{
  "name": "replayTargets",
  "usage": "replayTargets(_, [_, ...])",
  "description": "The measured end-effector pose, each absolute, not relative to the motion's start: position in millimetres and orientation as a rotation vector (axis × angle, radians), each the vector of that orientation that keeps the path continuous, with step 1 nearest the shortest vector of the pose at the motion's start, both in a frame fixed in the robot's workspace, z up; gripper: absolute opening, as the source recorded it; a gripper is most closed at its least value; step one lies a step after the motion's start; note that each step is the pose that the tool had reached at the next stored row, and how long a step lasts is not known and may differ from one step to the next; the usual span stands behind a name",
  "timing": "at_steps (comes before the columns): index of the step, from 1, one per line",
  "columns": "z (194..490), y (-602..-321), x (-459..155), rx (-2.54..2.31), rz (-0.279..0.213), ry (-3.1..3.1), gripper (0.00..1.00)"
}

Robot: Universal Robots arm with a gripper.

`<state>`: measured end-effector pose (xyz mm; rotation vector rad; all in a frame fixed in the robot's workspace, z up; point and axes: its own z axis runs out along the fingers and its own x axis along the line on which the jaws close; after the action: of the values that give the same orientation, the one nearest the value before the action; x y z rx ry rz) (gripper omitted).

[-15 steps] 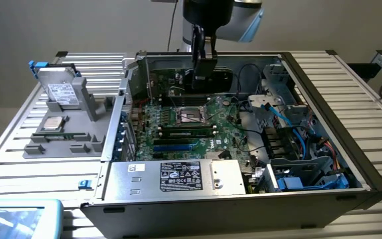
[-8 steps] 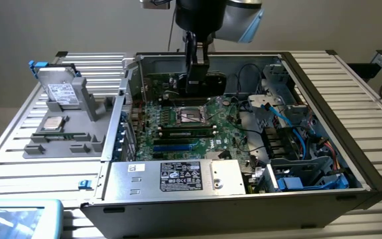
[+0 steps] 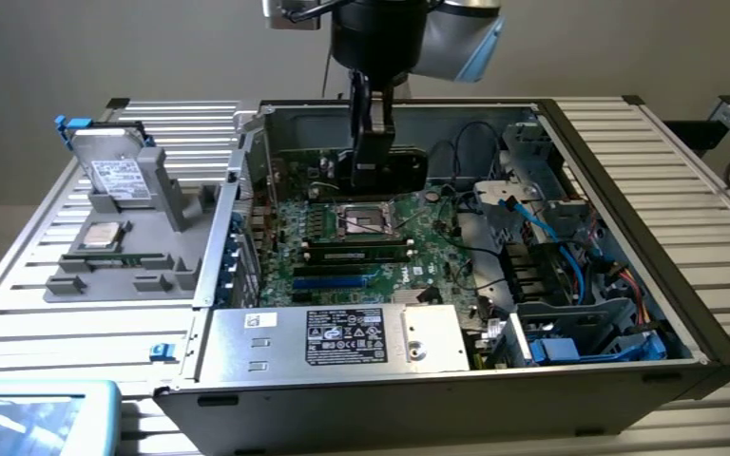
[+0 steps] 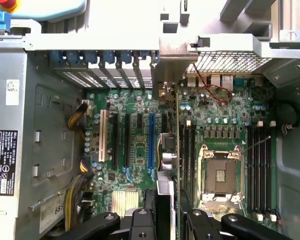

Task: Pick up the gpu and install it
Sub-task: 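Insert the gpu into the slot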

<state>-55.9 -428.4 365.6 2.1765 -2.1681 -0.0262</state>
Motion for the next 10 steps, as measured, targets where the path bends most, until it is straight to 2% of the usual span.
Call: replayTargets(10, [353,-429,-67,2.175,-0.029,-2.167,0.29])
